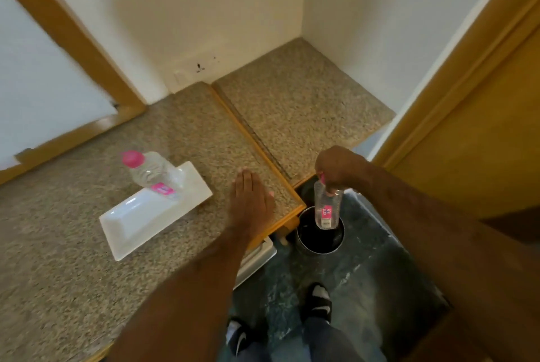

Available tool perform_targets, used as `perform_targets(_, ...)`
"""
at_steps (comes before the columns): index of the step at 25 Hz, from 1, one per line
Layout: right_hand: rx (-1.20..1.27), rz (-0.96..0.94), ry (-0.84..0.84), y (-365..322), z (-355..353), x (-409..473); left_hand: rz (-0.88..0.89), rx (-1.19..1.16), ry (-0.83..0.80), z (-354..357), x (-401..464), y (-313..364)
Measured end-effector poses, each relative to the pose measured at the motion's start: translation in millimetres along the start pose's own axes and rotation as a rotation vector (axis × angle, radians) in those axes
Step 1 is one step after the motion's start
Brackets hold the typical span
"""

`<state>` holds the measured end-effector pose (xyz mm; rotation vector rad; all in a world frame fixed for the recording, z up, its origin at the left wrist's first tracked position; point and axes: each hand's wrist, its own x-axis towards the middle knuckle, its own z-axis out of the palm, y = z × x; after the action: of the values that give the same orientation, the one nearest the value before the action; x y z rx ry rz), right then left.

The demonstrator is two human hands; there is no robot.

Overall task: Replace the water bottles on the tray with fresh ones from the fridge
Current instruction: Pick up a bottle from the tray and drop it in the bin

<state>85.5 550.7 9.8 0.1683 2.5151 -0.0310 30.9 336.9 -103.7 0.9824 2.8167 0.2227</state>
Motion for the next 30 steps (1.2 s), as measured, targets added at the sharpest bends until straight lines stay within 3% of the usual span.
perform_targets(6, 0.215, 0.015, 0.039, 30.3, 102.5, 59.6, -0.048, 0.032, 0.084, 37.6, 16.9, -1.3)
perform_targets(11, 0.236, 0.048, 0.044, 40.1, 158.1, 91.5, -0.057, 0.026, 0.096, 34.1, 17.0, 0.0)
perform_targets(20, 0.356, 0.093, -0.041, 9.7, 283.5, 160.7, -0.052, 0.058, 0.146, 42.6, 18.7, -3.1)
perform_targets(25, 0.629, 0.231, 0.001, 4.4, 307.5, 154.0, -0.042, 0.065, 0.141, 42.6, 18.4, -4.3)
perform_targets(30, 0.557, 0.237, -0.019, -18.2, 307.0, 113.6, -0.048, 0.018, 0.137, 39.0, 17.5, -1.3)
